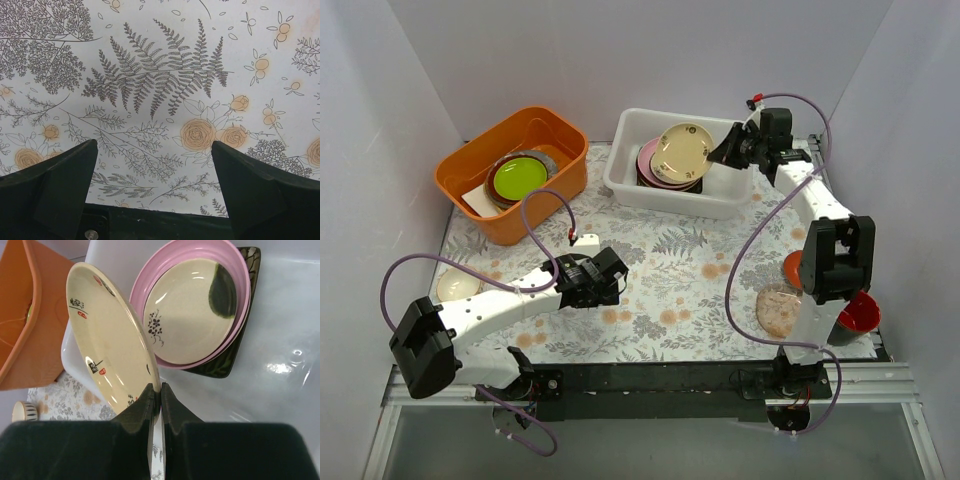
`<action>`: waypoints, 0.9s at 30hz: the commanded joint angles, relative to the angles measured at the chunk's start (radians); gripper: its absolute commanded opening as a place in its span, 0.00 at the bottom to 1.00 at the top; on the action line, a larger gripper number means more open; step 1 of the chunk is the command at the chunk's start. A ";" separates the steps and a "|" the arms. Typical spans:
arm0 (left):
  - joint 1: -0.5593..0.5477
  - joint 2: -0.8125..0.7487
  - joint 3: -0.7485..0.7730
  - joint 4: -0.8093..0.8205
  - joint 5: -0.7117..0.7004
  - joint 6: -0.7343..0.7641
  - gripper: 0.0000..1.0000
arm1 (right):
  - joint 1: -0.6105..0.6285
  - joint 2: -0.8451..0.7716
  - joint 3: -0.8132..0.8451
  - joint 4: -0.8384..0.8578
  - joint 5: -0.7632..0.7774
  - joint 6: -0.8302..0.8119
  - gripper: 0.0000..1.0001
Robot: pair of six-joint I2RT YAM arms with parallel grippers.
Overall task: Place the plates into the plastic bin on the countertop
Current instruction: Place the plate in the plastic bin.
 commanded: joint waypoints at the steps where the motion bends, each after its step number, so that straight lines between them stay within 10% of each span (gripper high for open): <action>1: -0.005 -0.018 -0.001 0.003 -0.013 -0.025 0.98 | -0.011 0.076 0.144 0.050 -0.001 0.032 0.01; 27: -0.019 -0.036 -0.027 0.043 0.044 -0.036 0.98 | -0.014 0.340 0.284 0.073 0.006 0.138 0.01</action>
